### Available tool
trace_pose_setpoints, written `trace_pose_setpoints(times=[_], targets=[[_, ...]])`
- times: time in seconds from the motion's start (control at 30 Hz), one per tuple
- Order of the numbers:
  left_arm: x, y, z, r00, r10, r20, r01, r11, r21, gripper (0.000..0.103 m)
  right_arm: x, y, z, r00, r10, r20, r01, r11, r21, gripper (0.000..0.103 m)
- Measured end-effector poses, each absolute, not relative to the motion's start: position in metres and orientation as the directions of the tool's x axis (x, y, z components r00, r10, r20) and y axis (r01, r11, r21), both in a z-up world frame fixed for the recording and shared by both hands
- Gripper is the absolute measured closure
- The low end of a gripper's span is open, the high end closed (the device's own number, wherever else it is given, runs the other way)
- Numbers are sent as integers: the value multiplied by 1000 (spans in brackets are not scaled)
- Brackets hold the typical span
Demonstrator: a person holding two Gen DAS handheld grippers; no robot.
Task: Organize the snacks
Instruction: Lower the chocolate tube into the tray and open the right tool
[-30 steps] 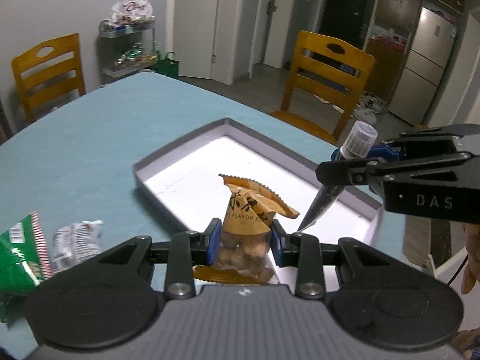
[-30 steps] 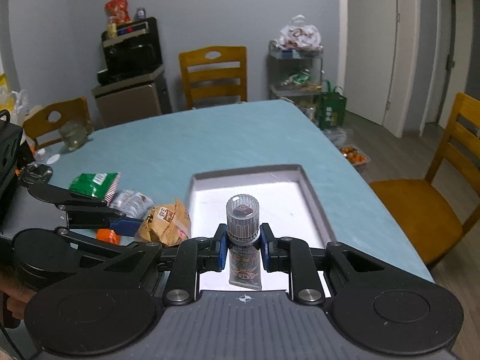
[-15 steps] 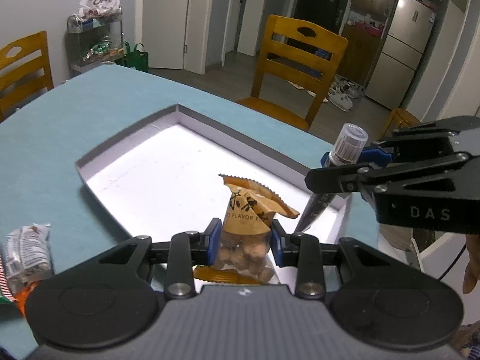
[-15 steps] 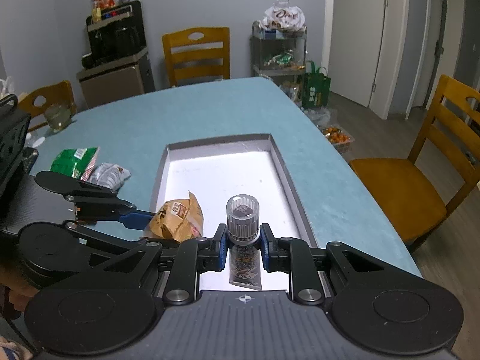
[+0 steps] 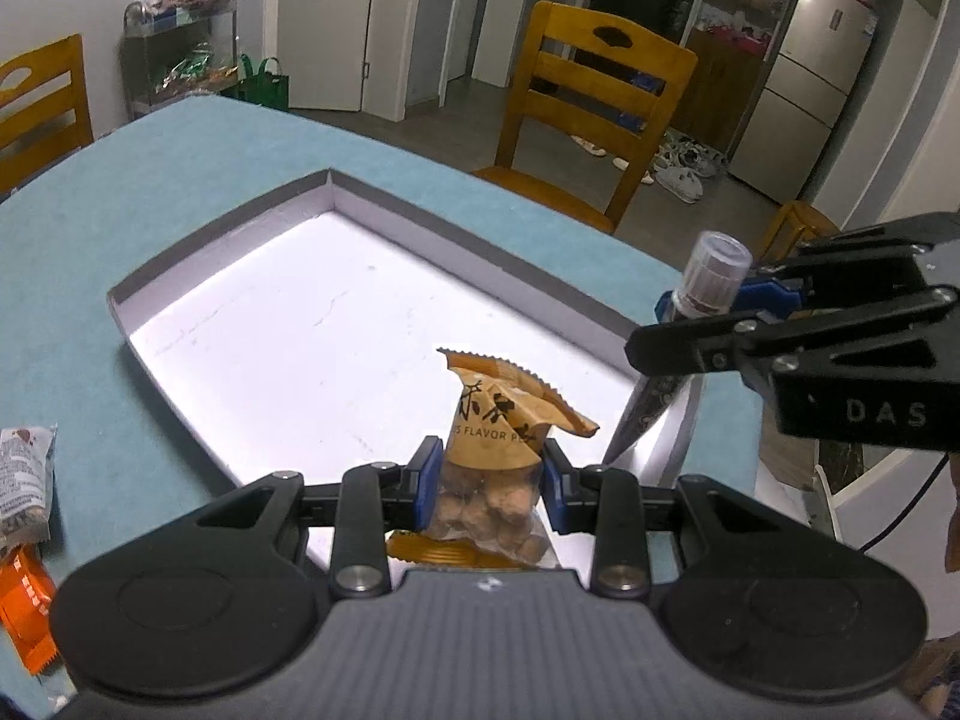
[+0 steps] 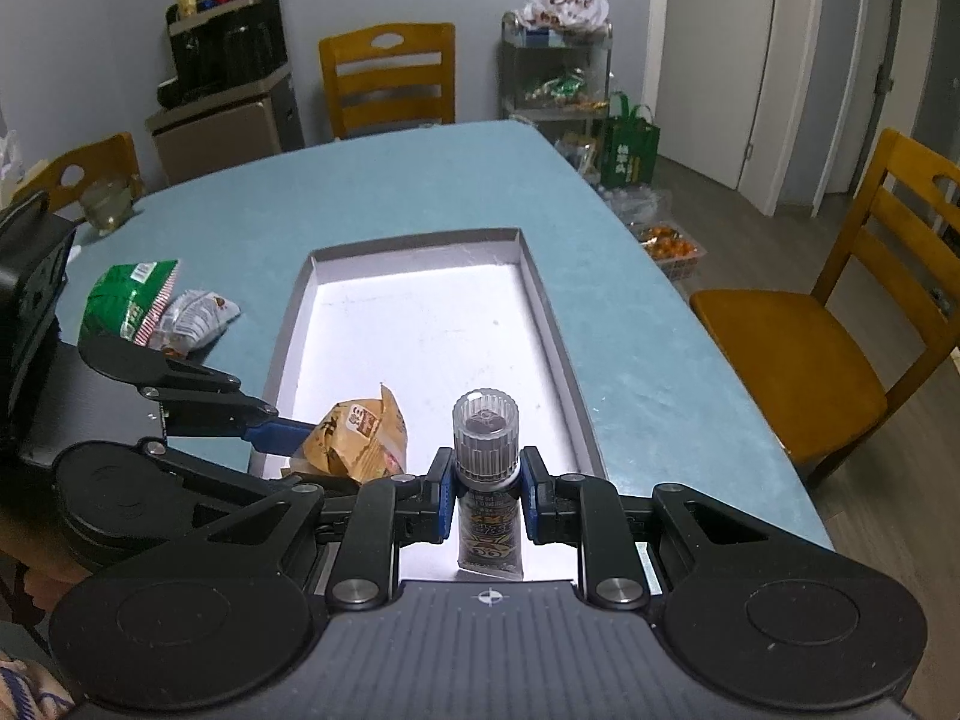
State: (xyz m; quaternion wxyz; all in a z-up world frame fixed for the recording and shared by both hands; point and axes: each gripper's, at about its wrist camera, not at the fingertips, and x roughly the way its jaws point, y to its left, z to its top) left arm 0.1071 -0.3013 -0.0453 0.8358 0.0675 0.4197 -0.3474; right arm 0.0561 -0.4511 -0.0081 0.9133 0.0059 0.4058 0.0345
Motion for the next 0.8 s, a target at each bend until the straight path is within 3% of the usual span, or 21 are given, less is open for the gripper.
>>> trace_pose_setpoints(times=[0.8], targets=[[129,-318,-73,342,-478,-809,604,771,-200,72,119,-451,-57,597,146,-789,-151,986,69,80]])
